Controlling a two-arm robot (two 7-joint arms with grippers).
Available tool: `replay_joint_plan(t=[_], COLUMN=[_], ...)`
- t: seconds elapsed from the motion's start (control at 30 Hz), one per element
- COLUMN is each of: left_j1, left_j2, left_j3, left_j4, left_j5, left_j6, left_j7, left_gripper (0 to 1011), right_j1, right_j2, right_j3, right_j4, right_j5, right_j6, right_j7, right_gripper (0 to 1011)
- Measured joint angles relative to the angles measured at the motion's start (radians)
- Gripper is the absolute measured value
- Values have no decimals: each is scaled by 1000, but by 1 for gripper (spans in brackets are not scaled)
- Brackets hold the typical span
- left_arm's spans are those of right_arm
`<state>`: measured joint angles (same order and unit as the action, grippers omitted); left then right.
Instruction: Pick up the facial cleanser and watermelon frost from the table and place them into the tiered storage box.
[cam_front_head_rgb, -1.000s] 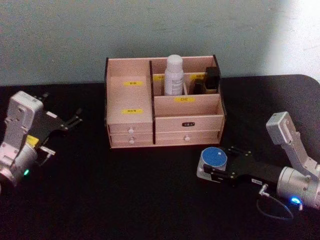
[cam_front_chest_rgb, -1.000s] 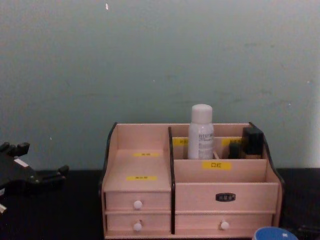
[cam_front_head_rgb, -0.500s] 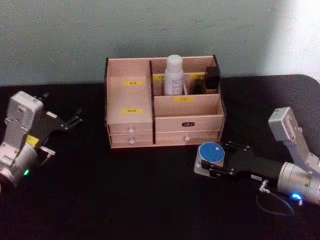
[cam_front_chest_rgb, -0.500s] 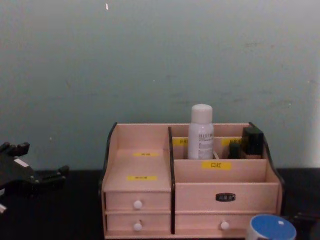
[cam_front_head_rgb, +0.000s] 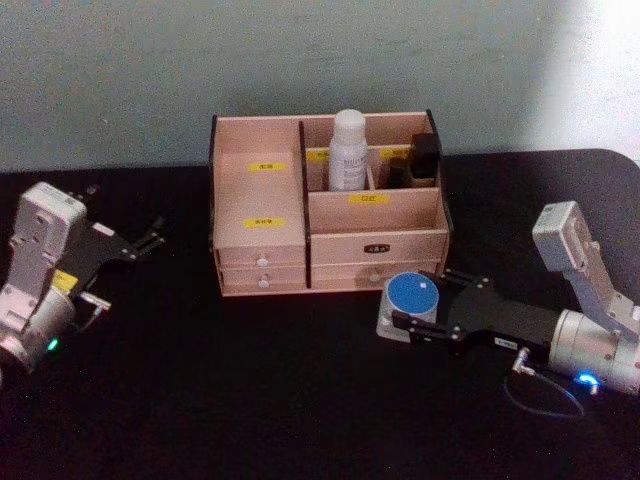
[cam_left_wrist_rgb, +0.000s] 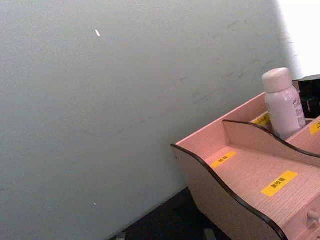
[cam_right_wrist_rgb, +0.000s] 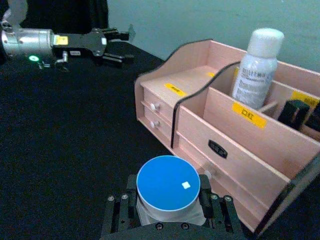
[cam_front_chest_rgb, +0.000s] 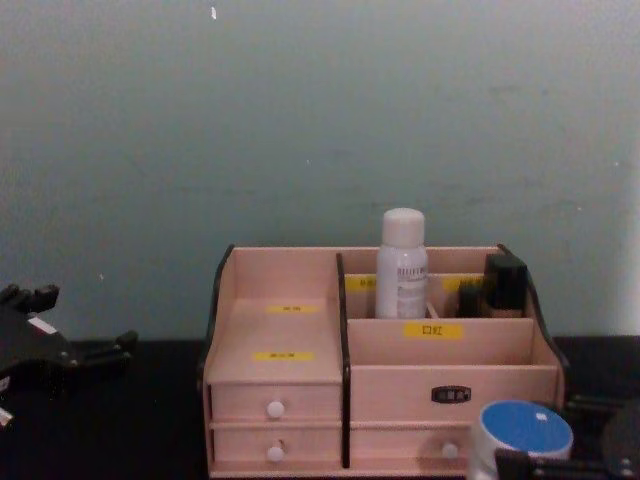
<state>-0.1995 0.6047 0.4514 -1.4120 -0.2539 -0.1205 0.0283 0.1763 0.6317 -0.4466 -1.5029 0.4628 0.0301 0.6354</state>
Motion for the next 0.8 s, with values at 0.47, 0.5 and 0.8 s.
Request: replay_joint_plan(t=[0.47,0.5,0.8], left_j1=[0,0,0], left_j2=[0,0,0], left_j3=[0,0,0], left_j4=[0,0,0], left_j5=[0,0,0], left_j6=[0,0,0], left_j7=[0,0,0], left_gripper=[1001,1001,1001], right_j1=[72,77,128], right_j2=[-16,-17,-42], right_j3=[-37,-39,-64], right_j4=[15,16,42], right_j5=[-11,-12,-17], right_j6=[-20,-21,-25], right_j7=[40,42,55], right_gripper=[732,732,732])
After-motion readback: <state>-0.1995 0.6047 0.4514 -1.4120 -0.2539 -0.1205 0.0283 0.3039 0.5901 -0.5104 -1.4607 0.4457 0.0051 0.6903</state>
